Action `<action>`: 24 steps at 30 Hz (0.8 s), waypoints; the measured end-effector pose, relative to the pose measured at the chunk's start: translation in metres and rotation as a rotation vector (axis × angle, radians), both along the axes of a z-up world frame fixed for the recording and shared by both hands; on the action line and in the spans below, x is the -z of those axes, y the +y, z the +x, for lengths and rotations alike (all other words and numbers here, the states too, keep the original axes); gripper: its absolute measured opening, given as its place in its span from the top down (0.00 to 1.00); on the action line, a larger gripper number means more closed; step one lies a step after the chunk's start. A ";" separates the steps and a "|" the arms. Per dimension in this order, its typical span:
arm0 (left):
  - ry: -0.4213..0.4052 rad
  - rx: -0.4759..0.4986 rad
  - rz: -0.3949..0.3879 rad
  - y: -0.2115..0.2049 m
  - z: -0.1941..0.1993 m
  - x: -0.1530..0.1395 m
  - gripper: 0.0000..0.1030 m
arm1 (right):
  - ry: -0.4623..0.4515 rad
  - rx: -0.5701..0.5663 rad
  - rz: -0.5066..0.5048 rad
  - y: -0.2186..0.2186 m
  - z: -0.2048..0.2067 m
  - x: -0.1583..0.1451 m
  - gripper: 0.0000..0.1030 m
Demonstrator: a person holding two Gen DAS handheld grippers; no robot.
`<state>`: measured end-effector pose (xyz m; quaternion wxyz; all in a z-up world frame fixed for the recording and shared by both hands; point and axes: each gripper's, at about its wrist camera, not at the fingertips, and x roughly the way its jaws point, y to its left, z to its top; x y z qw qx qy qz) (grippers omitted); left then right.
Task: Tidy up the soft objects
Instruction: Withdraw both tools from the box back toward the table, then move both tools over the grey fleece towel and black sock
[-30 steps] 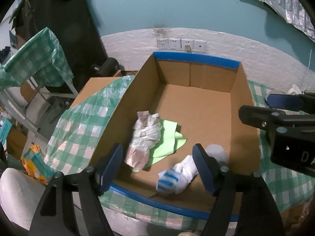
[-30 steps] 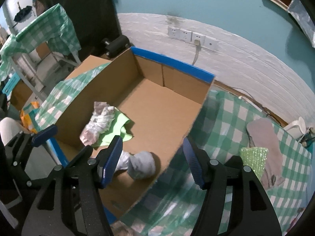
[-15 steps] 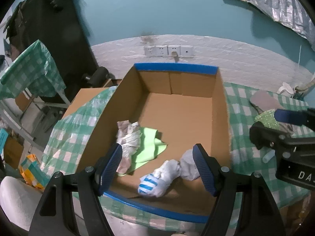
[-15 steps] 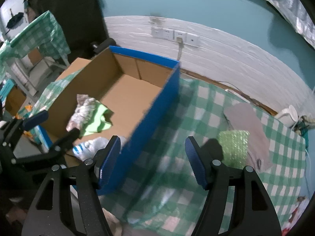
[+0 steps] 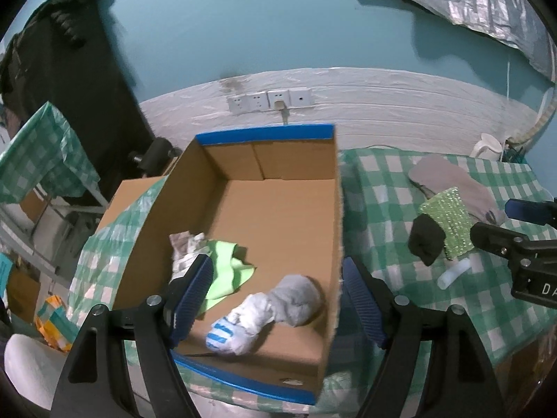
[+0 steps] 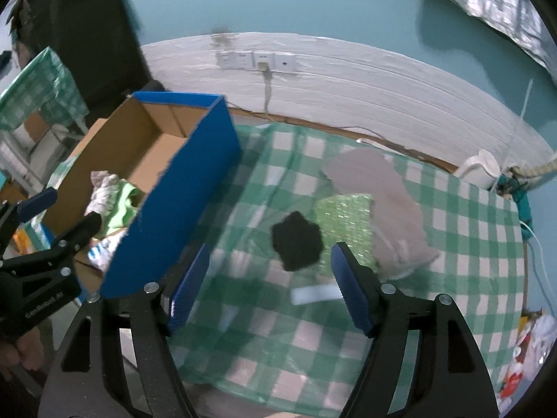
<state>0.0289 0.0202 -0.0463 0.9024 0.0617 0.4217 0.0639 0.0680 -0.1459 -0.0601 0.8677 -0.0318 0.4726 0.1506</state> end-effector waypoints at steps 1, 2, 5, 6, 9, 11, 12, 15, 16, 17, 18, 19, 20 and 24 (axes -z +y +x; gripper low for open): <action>-0.002 0.006 0.004 -0.003 0.000 0.000 0.23 | 0.001 0.010 0.001 -0.007 -0.001 0.000 0.29; -0.004 0.013 0.008 -0.007 0.000 -0.001 0.23 | 0.001 0.016 0.001 -0.011 -0.002 0.001 0.29; -0.005 0.030 0.015 -0.017 0.001 -0.001 0.23 | 0.000 0.041 0.001 -0.027 -0.004 0.002 0.29; -0.004 0.034 0.016 -0.020 0.002 -0.001 0.23 | -0.002 0.048 0.000 -0.031 -0.005 0.002 0.29; -0.001 0.050 0.022 -0.029 0.003 0.001 0.23 | -0.004 0.066 -0.002 -0.044 -0.006 0.003 0.28; 0.002 0.058 0.024 -0.035 0.003 0.002 0.23 | -0.004 0.075 -0.006 -0.052 -0.008 0.004 0.28; 0.006 0.063 0.022 -0.038 0.004 0.003 0.23 | -0.004 0.077 -0.009 -0.055 -0.008 0.005 0.28; 0.015 0.075 0.012 -0.045 0.005 0.003 0.23 | -0.008 0.087 -0.023 -0.065 -0.010 0.007 0.28; 0.017 0.078 0.011 -0.047 0.006 0.004 0.23 | -0.008 0.092 -0.027 -0.069 -0.011 0.007 0.28; 0.018 0.083 0.011 -0.050 0.007 0.004 0.23 | -0.008 0.096 -0.029 -0.072 -0.011 0.008 0.28; 0.019 0.089 0.011 -0.053 0.007 0.005 0.22 | -0.007 0.104 -0.030 -0.077 -0.010 0.009 0.28; 0.021 0.094 0.012 -0.055 0.008 0.006 0.22 | -0.006 0.112 -0.031 -0.080 -0.010 0.010 0.28; 0.023 0.100 0.013 -0.059 0.009 0.008 0.22 | -0.003 0.121 -0.031 -0.084 -0.009 0.012 0.28; 0.042 0.120 0.002 -0.067 0.014 0.015 0.22 | 0.011 0.144 -0.036 -0.098 -0.004 0.022 0.28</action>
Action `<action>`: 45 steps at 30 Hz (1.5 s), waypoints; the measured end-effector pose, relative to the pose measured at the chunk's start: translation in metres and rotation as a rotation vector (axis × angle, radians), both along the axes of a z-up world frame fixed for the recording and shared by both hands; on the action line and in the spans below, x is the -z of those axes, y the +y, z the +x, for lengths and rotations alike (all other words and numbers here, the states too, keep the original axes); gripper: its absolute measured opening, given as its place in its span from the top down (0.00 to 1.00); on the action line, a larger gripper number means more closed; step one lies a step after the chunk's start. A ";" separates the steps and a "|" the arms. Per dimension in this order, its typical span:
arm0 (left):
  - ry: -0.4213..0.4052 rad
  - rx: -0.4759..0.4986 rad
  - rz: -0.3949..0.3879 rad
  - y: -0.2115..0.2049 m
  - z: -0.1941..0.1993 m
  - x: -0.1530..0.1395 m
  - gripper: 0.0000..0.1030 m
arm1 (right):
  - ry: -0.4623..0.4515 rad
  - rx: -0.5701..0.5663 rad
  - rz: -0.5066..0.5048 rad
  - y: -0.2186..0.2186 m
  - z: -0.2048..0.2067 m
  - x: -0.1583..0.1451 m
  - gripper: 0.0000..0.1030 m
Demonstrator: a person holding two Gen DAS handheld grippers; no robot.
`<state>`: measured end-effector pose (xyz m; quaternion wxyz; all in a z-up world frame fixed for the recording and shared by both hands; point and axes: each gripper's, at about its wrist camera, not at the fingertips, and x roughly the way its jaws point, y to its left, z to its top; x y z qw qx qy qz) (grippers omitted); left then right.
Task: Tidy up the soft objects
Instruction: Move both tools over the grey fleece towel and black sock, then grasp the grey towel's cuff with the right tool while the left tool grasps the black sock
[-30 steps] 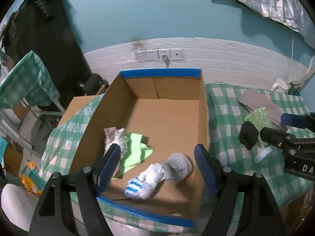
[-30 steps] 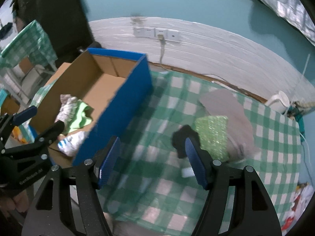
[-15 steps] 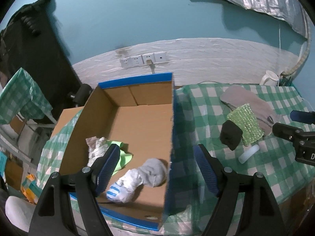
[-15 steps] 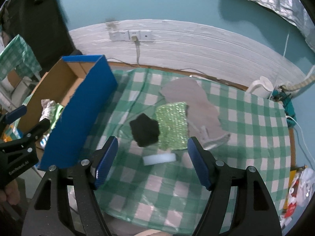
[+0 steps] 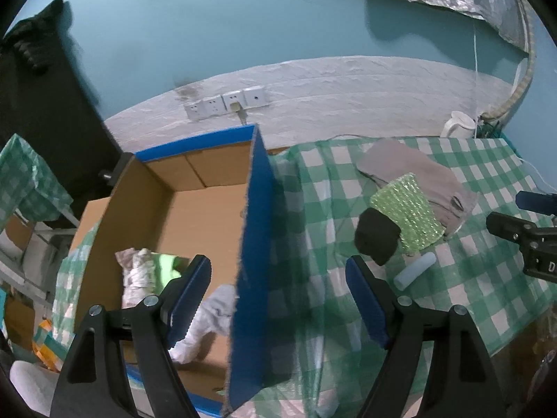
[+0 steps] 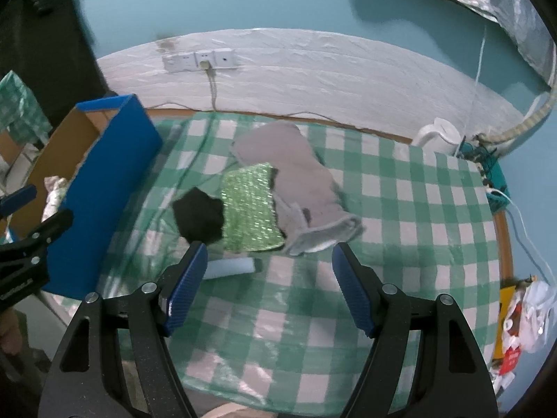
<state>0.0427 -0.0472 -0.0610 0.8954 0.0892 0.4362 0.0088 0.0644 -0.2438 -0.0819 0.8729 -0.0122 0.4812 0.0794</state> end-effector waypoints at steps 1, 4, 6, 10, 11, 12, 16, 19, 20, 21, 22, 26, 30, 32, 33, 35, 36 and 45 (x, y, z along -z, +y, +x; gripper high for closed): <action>0.006 0.003 -0.004 -0.002 0.001 0.002 0.21 | 0.009 0.007 0.000 -0.004 0.002 0.004 0.28; 0.023 0.013 -0.012 -0.009 0.006 0.008 0.21 | 0.025 0.017 -0.003 -0.012 0.007 0.013 0.28; 0.028 0.019 -0.013 -0.014 0.011 0.011 0.21 | 0.034 0.018 -0.013 -0.017 0.011 0.019 0.28; 0.036 0.039 0.000 -0.028 0.023 0.019 0.21 | 0.043 0.013 -0.029 -0.027 0.020 0.028 0.28; 0.038 0.043 0.006 -0.030 0.026 0.022 0.21 | 0.042 0.015 -0.032 -0.028 0.023 0.029 0.28; 0.041 0.046 0.011 -0.034 0.029 0.025 0.21 | 0.041 0.015 -0.032 -0.030 0.025 0.030 0.28; 0.065 0.067 0.025 -0.043 0.039 0.038 0.21 | 0.039 -0.006 -0.049 -0.033 0.039 0.034 0.28; 0.090 0.092 0.040 -0.050 0.044 0.047 0.21 | 0.045 -0.034 -0.064 -0.033 0.051 0.037 0.27; 0.093 0.098 0.044 -0.052 0.045 0.049 0.21 | 0.046 -0.045 -0.073 -0.032 0.055 0.039 0.27; 0.094 0.103 0.046 -0.054 0.046 0.050 0.21 | 0.046 -0.056 -0.084 -0.031 0.059 0.041 0.26; 0.096 0.108 0.047 -0.056 0.048 0.052 0.21 | 0.047 -0.068 -0.091 -0.030 0.063 0.042 0.26; 0.110 0.116 0.039 -0.061 0.055 0.058 0.21 | 0.056 -0.106 -0.096 -0.025 0.075 0.050 0.25; 0.120 0.116 0.026 -0.065 0.068 0.065 0.21 | 0.079 -0.118 -0.092 -0.021 0.085 0.061 0.25; 0.124 0.120 0.015 -0.067 0.073 0.068 0.21 | 0.087 -0.125 -0.102 -0.020 0.089 0.068 0.25; 0.126 0.122 0.013 -0.068 0.076 0.070 0.21 | 0.091 -0.129 -0.105 -0.019 0.091 0.071 0.25; 0.135 0.123 0.009 -0.071 0.080 0.074 0.21 | 0.101 -0.134 -0.114 -0.019 0.095 0.077 0.25; 0.139 0.123 0.007 -0.072 0.082 0.075 0.21 | 0.105 -0.134 -0.119 -0.019 0.097 0.079 0.25; 0.158 0.165 0.024 -0.085 0.094 0.091 0.21 | 0.155 -0.162 -0.120 -0.019 0.106 0.109 0.25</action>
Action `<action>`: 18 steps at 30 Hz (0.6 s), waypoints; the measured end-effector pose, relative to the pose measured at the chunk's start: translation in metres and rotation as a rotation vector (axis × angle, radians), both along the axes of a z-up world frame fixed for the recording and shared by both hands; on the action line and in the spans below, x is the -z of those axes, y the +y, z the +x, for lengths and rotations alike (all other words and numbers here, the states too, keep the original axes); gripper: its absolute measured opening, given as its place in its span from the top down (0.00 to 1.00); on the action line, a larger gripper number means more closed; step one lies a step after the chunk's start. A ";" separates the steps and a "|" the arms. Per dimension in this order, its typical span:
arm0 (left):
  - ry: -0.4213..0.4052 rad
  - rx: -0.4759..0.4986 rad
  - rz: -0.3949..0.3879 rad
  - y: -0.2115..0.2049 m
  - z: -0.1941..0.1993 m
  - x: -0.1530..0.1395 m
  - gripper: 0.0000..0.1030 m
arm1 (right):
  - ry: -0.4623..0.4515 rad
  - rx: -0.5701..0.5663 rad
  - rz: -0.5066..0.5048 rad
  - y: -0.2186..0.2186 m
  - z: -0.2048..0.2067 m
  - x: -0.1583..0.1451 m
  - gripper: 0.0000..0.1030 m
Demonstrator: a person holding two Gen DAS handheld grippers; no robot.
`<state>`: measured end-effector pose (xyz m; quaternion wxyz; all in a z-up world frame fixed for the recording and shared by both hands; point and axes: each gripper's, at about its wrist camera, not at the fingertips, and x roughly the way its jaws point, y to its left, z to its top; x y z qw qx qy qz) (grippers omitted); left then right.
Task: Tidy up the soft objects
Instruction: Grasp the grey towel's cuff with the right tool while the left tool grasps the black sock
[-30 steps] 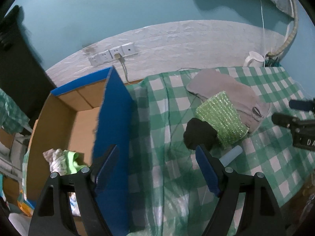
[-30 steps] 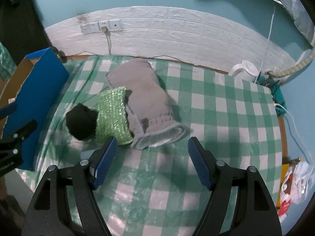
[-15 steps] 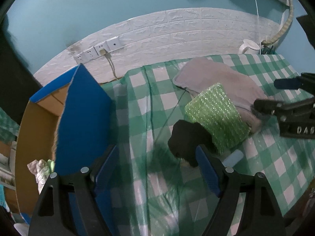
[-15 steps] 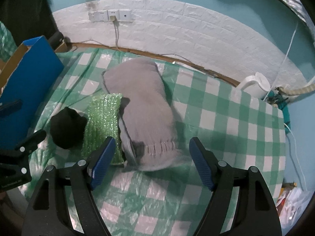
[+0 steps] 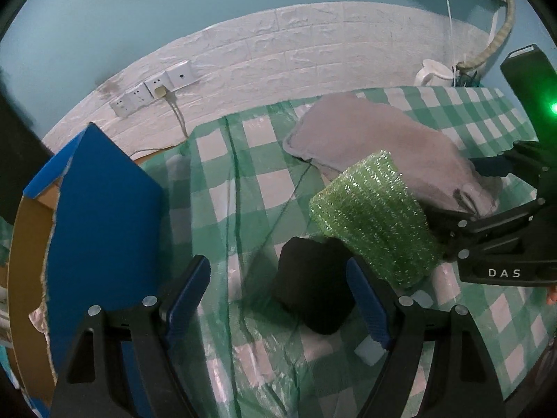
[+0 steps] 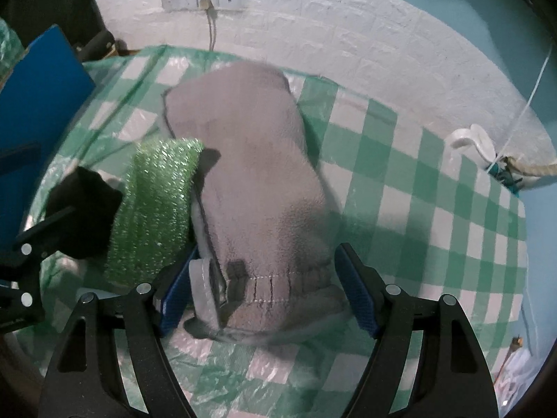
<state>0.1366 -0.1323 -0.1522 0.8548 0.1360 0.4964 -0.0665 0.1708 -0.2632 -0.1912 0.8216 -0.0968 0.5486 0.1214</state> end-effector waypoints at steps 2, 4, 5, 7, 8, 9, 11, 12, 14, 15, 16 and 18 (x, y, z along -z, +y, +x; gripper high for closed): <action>0.009 0.004 -0.002 -0.002 0.002 0.004 0.21 | 0.013 0.008 0.019 -0.002 0.002 0.004 0.25; 0.011 0.010 -0.002 -0.004 0.004 0.006 0.21 | 0.018 0.024 0.036 -0.005 0.004 0.005 0.25; 0.012 0.013 -0.003 -0.004 0.004 0.006 0.21 | 0.024 0.029 0.048 -0.006 0.005 0.005 0.28; 0.015 0.023 -0.004 -0.006 0.006 0.009 0.21 | 0.036 0.034 0.065 -0.008 0.004 0.007 0.35; 0.021 0.028 -0.003 -0.007 0.006 0.011 0.21 | 0.035 0.035 0.066 -0.008 0.003 0.007 0.39; 0.025 0.030 -0.003 -0.009 0.007 0.013 0.21 | 0.032 0.034 0.064 -0.008 0.002 0.006 0.42; 0.028 0.032 -0.008 -0.010 0.007 0.016 0.21 | 0.027 0.033 0.052 -0.005 -0.001 0.003 0.54; 0.030 0.033 -0.012 -0.011 0.006 0.017 0.21 | 0.026 0.039 0.047 -0.005 -0.003 0.001 0.57; 0.030 0.038 -0.013 -0.012 0.006 0.017 0.21 | 0.028 0.054 0.049 -0.007 -0.008 -0.001 0.69; 0.028 0.042 -0.010 -0.013 0.005 0.018 0.21 | 0.025 0.070 0.052 -0.010 -0.011 -0.003 0.71; 0.026 0.046 -0.007 -0.014 0.006 0.019 0.21 | 0.021 0.091 0.061 -0.013 -0.013 -0.005 0.73; 0.021 0.056 0.000 -0.016 0.005 0.020 0.22 | 0.014 0.126 0.077 -0.017 -0.018 -0.010 0.76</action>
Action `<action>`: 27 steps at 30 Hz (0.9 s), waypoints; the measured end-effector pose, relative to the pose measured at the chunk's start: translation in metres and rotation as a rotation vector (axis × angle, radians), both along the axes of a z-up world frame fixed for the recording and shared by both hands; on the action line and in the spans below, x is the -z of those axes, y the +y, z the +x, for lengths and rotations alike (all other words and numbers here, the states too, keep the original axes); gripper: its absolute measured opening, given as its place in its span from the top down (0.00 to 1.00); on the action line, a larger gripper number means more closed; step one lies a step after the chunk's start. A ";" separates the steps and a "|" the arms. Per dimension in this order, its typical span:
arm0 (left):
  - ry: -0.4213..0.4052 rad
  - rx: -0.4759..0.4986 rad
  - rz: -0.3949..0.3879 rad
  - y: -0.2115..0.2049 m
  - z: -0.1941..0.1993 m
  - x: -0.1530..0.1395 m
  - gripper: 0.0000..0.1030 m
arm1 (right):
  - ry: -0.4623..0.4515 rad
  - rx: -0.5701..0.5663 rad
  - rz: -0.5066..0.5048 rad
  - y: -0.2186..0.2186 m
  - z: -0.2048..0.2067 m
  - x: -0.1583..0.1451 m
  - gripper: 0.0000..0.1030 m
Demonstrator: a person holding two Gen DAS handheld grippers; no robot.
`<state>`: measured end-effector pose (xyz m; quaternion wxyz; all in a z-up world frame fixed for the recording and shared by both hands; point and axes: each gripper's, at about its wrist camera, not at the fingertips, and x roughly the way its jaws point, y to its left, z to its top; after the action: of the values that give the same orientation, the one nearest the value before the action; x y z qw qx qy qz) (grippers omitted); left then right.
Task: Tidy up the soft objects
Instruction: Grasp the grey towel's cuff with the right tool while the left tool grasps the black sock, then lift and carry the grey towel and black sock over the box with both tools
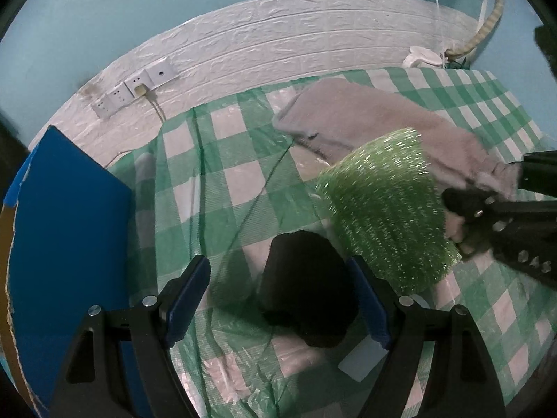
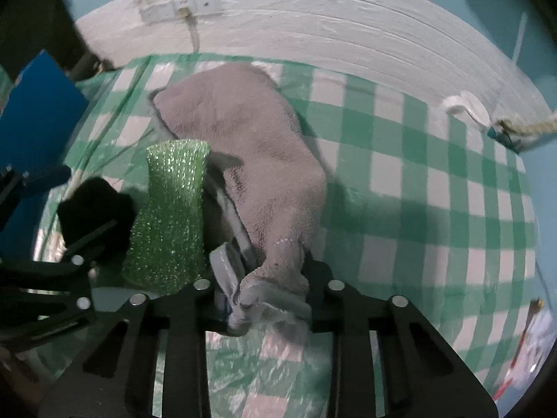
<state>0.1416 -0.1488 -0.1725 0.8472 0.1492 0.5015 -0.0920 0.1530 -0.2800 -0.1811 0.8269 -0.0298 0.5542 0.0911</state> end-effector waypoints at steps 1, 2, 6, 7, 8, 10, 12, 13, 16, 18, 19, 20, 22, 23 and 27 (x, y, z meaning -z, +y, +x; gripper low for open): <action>-0.001 0.005 0.003 -0.001 0.000 0.001 0.26 | -0.005 0.017 -0.002 -0.003 -0.003 -0.002 0.77; 0.000 0.012 0.003 -0.002 -0.001 0.001 0.39 | -0.009 0.030 -0.007 -0.004 -0.006 -0.004 0.77; 0.004 0.021 -0.008 -0.005 -0.006 -0.001 0.63 | -0.018 0.081 -0.012 -0.012 -0.017 -0.009 0.79; -0.003 0.022 -0.001 -0.006 -0.006 -0.002 0.65 | -0.024 0.092 -0.010 -0.014 -0.020 -0.011 0.79; -0.010 0.028 0.006 -0.006 -0.008 -0.003 0.67 | -0.028 0.101 -0.010 -0.016 -0.022 -0.012 0.79; -0.013 0.028 0.008 -0.005 -0.010 -0.005 0.69 | -0.036 0.124 -0.010 -0.020 -0.027 -0.015 0.80; -0.014 0.015 -0.001 -0.002 -0.011 -0.007 0.70 | -0.044 0.143 -0.005 -0.026 -0.029 -0.018 0.80; -0.014 0.010 -0.005 0.000 -0.012 -0.008 0.70 | -0.050 0.152 -0.005 -0.028 -0.031 -0.020 0.80; -0.022 0.001 -0.012 0.005 -0.016 -0.013 0.70 | -0.066 0.172 -0.002 -0.031 -0.036 -0.027 0.80; -0.025 -0.006 -0.027 0.010 -0.019 -0.017 0.70 | -0.080 0.185 -0.002 -0.032 -0.040 -0.033 0.80; -0.027 -0.009 -0.033 0.012 -0.020 -0.020 0.70 | -0.087 0.190 -0.003 -0.033 -0.043 -0.037 0.80; -0.029 -0.014 -0.041 0.013 -0.023 -0.022 0.70 | -0.091 0.193 -0.004 -0.034 -0.043 -0.039 0.80; -0.034 -0.019 -0.054 0.017 -0.026 -0.029 0.71 | -0.103 0.197 -0.013 -0.034 -0.047 -0.045 0.80; -0.039 -0.019 -0.057 0.018 -0.028 -0.031 0.70 | -0.108 0.199 -0.015 -0.035 -0.048 -0.047 0.80; -0.063 -0.017 -0.067 0.022 -0.034 -0.043 0.70 | -0.128 0.209 -0.015 -0.038 -0.053 -0.057 0.80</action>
<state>0.1071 -0.1265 -0.1298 0.8679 0.1190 0.4725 -0.0968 0.0999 -0.3180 -0.1243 0.8652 0.0164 0.5012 -0.0020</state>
